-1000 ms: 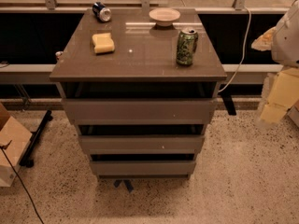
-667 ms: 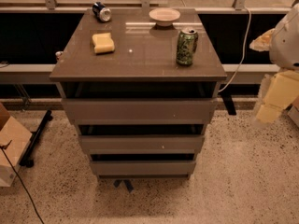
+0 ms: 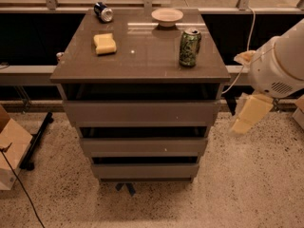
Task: Open top drawer
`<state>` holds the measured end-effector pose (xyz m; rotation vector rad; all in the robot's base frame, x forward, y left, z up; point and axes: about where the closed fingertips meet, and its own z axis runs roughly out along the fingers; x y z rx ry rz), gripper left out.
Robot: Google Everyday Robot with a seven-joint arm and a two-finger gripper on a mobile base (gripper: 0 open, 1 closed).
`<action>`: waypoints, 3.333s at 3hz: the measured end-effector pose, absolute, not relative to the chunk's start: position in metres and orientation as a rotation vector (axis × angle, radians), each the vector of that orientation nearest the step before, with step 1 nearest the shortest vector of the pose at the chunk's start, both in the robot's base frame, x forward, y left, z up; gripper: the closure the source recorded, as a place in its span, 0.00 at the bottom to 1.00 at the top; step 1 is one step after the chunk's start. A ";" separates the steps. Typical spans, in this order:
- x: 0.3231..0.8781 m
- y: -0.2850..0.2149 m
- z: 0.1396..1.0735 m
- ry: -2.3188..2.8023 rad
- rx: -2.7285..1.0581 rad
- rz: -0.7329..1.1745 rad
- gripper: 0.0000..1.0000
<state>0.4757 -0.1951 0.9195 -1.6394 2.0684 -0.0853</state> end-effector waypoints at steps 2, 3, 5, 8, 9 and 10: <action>0.488 -0.180 0.905 2.041 -1.643 -0.106 0.00; 0.493 -0.166 0.878 2.012 -1.641 -0.068 0.00; 0.519 -0.132 0.827 1.935 -1.589 0.057 0.00; 0.554 -0.117 0.786 1.907 -1.520 0.078 0.00; 0.571 -0.114 0.760 1.909 -1.478 0.067 0.00; 0.590 -0.116 0.731 1.925 -1.420 0.069 0.00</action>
Offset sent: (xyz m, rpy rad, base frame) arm 0.0232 0.0336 -0.0432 -0.0113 -0.0163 0.0326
